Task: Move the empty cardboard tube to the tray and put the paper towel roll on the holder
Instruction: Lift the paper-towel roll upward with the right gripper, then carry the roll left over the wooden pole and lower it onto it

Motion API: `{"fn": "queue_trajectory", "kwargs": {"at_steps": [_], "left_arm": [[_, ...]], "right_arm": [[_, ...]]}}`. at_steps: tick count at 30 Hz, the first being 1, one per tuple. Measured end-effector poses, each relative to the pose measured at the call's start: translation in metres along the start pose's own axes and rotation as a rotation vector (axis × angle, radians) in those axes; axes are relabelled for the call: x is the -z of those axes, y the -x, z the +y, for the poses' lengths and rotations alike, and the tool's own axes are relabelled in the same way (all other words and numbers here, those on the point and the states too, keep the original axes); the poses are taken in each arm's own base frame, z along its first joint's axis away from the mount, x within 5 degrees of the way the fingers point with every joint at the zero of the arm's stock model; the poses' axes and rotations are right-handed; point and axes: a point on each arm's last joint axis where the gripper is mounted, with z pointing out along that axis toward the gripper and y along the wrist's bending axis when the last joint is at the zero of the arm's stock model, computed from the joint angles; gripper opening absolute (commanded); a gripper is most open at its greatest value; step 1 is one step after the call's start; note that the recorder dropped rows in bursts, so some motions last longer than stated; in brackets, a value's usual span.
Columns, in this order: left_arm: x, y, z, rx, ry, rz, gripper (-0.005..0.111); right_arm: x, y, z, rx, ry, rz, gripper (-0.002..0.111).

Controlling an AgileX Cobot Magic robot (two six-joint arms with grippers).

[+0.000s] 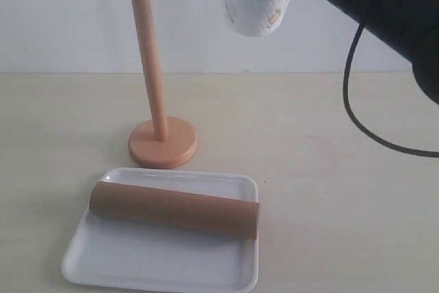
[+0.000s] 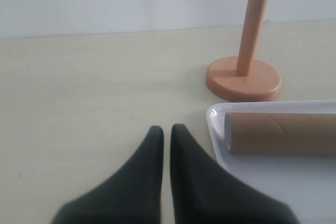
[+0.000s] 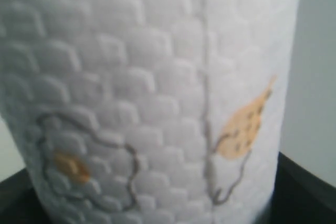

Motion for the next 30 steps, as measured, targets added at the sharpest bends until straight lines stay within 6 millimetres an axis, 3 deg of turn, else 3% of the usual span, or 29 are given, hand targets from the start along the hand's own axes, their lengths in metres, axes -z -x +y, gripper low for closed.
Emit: {"fn": "queue_trajectory", "kwargs": {"at_steps": [7,17,24,30], "left_arm": [[0.000,0.000,0.000,0.000,0.000,0.000,0.004],[0.000,0.000,0.000,0.000,0.000,0.000,0.004],[0.000,0.000,0.000,0.000,0.000,0.000,0.004],[0.000,0.000,0.000,0.000,0.000,0.000,0.004]], "right_arm": [[-0.008,0.024,0.031,0.003,0.104,-0.122,0.000],[-0.037,0.072,0.035,-0.069,0.097,-0.171,0.000],[-0.067,0.067,0.056,-0.106,0.150,-0.178,0.000],[-0.095,0.054,0.058,-0.113,0.146,-0.134,0.000]]}}
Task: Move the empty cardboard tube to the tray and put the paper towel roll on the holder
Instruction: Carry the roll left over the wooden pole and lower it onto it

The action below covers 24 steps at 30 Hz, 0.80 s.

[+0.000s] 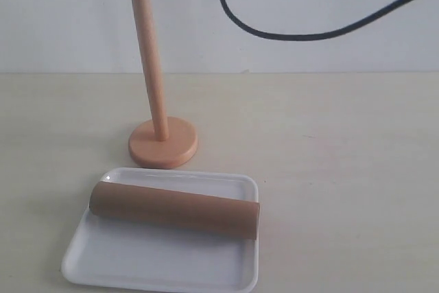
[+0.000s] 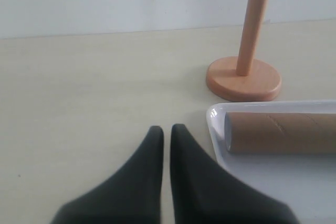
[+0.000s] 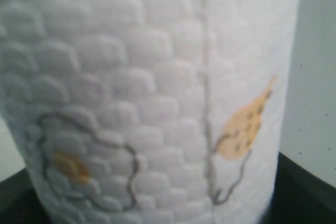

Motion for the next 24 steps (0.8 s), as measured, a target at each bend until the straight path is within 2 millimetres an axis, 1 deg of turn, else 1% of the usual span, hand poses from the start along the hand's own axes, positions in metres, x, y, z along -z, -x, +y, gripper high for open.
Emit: {"fn": "queue_trajectory", "kwargs": {"at_steps": [4,9,12,18,24], "left_arm": [[0.000,0.000,0.000,0.000,0.000,0.000,0.004],[0.000,0.000,0.000,0.000,0.000,0.000,0.004],[0.000,0.000,0.000,0.000,0.000,0.000,0.004],[0.000,0.000,0.000,0.000,0.000,0.000,0.004],[0.000,0.000,0.000,0.000,0.000,0.000,0.004]], "right_arm": [[-0.012,-0.012,-0.002,-0.001,-0.008,0.037,0.000],[-0.023,-0.028,-0.005,-0.001,-0.022,0.108,0.000],[-0.028,-0.033,-0.007,-0.002,-0.031,0.142,0.000],[-0.033,-0.044,-0.008,-0.002,-0.036,0.174,0.000],[-0.034,-0.060,-0.010,0.010,-0.041,0.221,0.000]]}}
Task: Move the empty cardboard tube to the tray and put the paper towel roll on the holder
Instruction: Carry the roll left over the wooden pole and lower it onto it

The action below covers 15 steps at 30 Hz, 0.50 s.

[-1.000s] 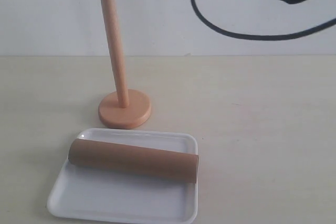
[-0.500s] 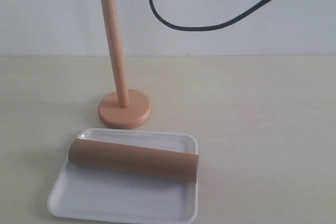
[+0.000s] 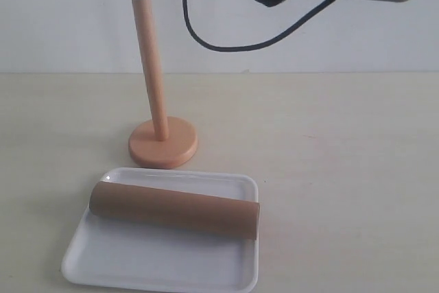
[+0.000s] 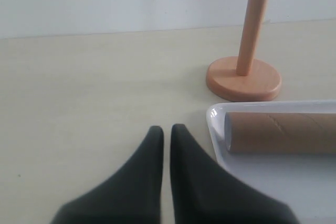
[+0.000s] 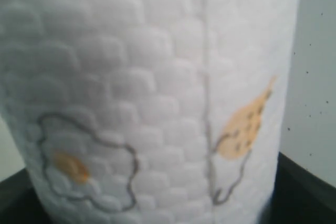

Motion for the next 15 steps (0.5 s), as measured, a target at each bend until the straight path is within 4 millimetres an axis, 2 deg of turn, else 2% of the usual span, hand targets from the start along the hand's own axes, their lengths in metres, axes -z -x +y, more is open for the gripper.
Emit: {"fn": "queue_trajectory", "kwargs": {"at_steps": [15], "left_arm": [[0.000,0.000,0.000,0.000,0.000,0.001,0.004]], "right_arm": [[-0.010,-0.041,-0.004,-0.006,-0.016,0.108,0.000]]}}
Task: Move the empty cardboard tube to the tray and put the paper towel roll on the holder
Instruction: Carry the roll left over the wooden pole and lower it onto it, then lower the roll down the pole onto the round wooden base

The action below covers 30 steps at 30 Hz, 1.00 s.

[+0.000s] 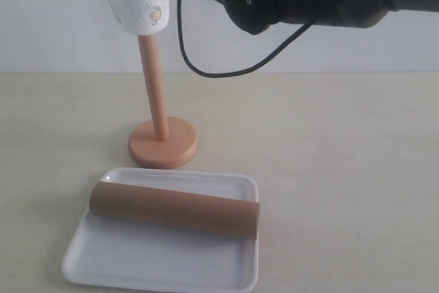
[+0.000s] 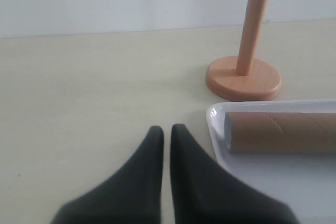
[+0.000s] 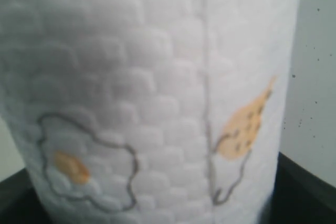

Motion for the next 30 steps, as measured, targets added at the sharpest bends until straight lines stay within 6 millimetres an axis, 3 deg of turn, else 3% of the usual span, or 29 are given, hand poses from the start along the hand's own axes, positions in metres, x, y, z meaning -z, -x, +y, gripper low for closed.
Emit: {"fn": "queue_trajectory", "kwargs": {"at_steps": [21,30], "left_arm": [[0.000,0.000,0.000,0.000,0.000,0.000,0.004],[0.000,0.000,0.000,0.000,0.000,0.002,0.004]], "right_arm": [[-0.022,-0.082,-0.008,-0.092,-0.040,0.163,0.000],[-0.013,-0.127,-0.011,-0.109,-0.042,0.197,0.000]]}}
